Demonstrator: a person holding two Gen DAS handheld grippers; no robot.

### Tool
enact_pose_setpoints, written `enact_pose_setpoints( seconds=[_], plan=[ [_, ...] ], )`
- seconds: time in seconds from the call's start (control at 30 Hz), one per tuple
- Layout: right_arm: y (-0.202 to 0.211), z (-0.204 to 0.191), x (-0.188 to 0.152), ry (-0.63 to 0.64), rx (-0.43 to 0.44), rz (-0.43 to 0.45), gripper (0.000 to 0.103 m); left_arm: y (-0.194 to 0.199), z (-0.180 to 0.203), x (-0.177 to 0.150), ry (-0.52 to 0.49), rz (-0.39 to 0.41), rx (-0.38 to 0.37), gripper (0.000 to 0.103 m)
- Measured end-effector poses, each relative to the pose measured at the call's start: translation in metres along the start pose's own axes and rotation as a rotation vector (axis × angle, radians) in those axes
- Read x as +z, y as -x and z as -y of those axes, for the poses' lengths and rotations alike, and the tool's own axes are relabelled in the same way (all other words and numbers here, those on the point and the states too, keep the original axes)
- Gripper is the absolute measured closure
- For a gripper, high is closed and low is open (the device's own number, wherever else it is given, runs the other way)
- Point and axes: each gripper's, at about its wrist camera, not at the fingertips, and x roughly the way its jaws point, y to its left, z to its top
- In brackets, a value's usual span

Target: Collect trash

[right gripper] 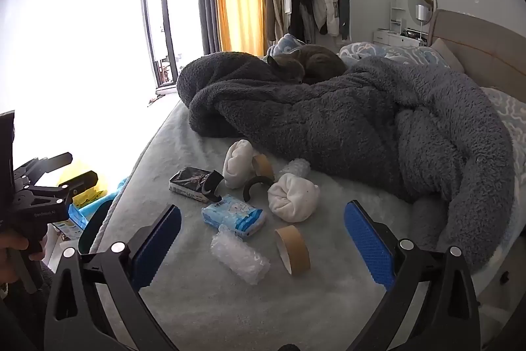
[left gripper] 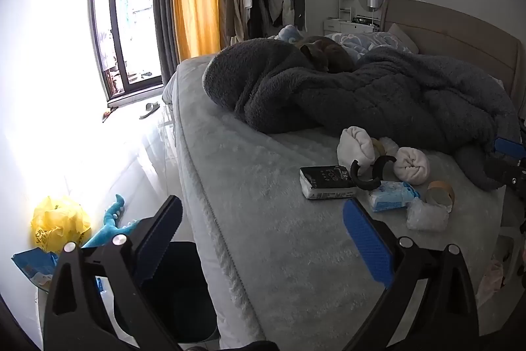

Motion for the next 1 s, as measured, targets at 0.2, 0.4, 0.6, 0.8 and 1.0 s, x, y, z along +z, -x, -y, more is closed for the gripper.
enact_pose_setpoints(
  seconds=[0.2,0.4,0.6,0.8,1.0],
  plan=[
    [-0.0010,0.0008,-0.0006,0.003,-0.003,-0.005,0.003,0.0000,0.0000,-0.0001,-0.002,0.000,0.001,0.003],
    [-0.0023,0.0021,0.0013,0.006,-0.006,-0.006,0.003,0.0022,-0.0008,-0.0002,-0.002,0.005,0.004,0.003],
    [-0.0039,0.0048,-0.0035,0.002,-0.004,-0.006,0.003,-0.0014,-0.0041,0.0001,0.004,-0.004,0.005,0.003],
    [-0.0029,0.0053,-0.0022,0.003,-0.004,-0.012,0.003,-0.0022,0.0005,-0.0013,-0.005,-0.002,0.010,0.003],
    [-0.0033,0.0059,-0.0026,0.001,-0.007,-0.013,0.003,-0.0026,0.0011,-0.0023,-0.006,-0.002,0.012,0.003]
  ],
)
